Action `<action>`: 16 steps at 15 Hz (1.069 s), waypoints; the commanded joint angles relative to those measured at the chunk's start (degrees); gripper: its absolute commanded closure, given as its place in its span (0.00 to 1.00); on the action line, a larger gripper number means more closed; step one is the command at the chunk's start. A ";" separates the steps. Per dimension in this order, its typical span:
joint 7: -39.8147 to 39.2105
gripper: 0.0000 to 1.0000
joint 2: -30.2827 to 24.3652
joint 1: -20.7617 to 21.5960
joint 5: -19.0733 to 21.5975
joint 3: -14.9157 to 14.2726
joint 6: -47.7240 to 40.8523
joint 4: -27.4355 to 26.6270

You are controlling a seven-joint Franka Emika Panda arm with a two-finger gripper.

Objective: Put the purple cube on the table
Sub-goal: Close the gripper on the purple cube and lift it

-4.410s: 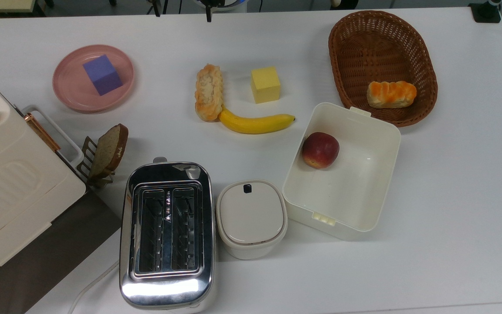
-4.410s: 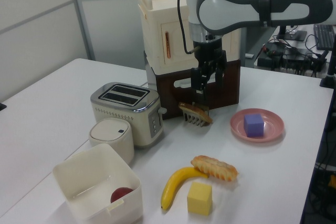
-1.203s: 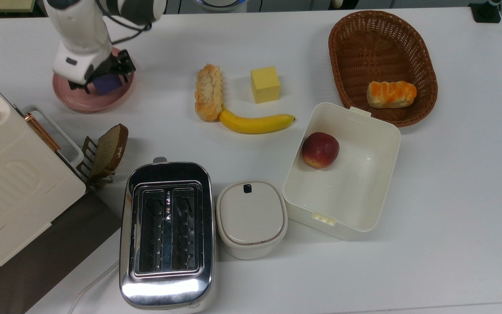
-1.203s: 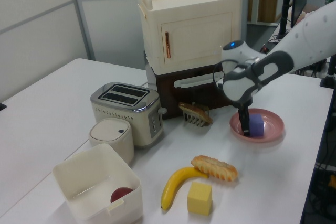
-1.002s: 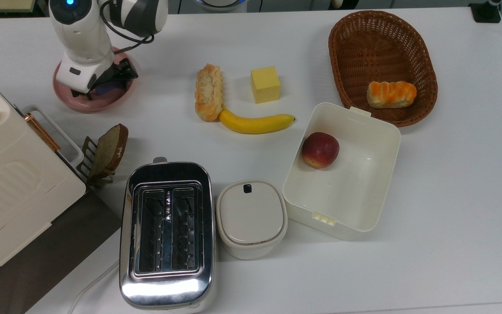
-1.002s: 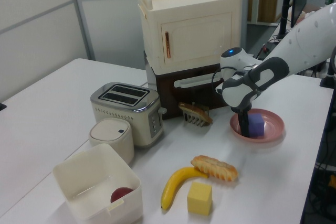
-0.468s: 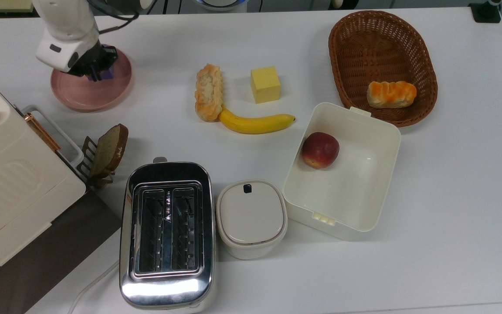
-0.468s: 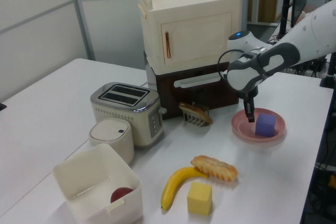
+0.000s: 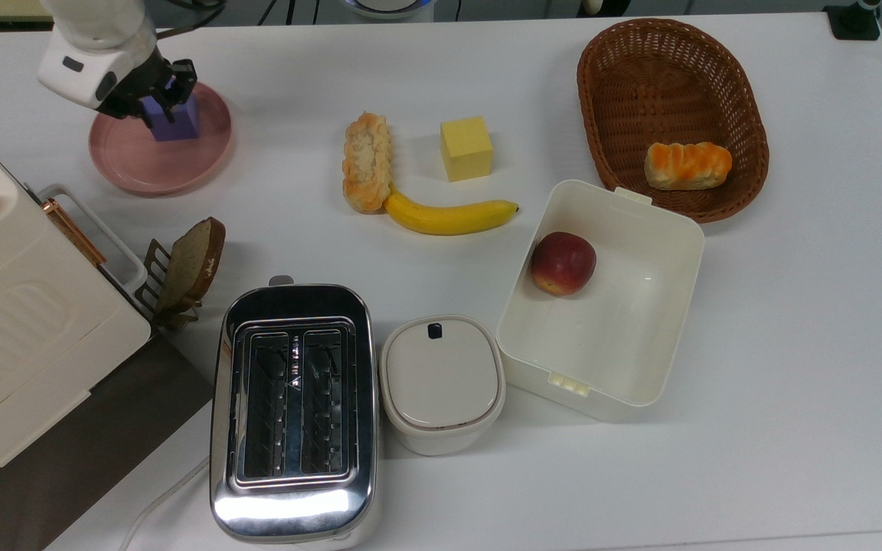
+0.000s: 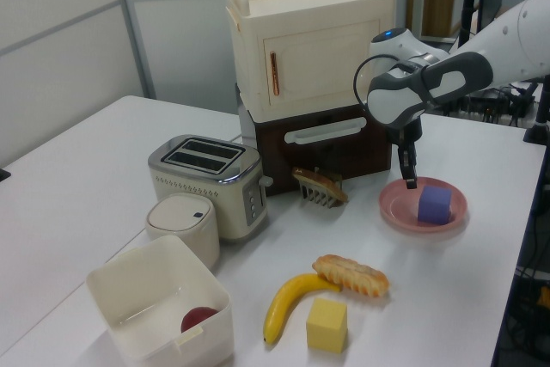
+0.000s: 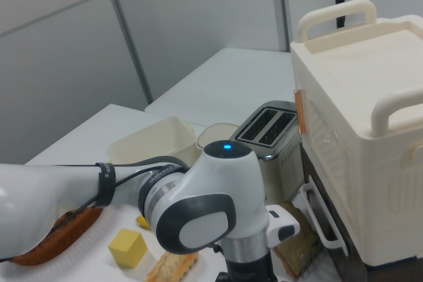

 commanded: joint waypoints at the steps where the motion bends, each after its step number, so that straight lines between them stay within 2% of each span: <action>1: -0.82 0.00 -3.09 1.08 0.93 -2.93 -1.52 -2.83; 4: -0.91 0.00 -5.21 1.08 0.58 -4.26 -1.52 -5.65; 10: -0.39 0.00 -4.77 1.08 0.66 -5.58 -0.12 -10.22; 13: 0.49 0.00 -3.89 1.26 1.28 -5.49 4.98 -11.54; 14: 0.58 0.36 -3.98 1.26 1.37 -5.49 4.90 -11.46; 15: 0.58 0.78 -4.24 1.26 1.80 -5.49 4.64 -11.19; 16: 0.58 1.00 -4.51 1.26 2.59 -5.49 4.46 -10.93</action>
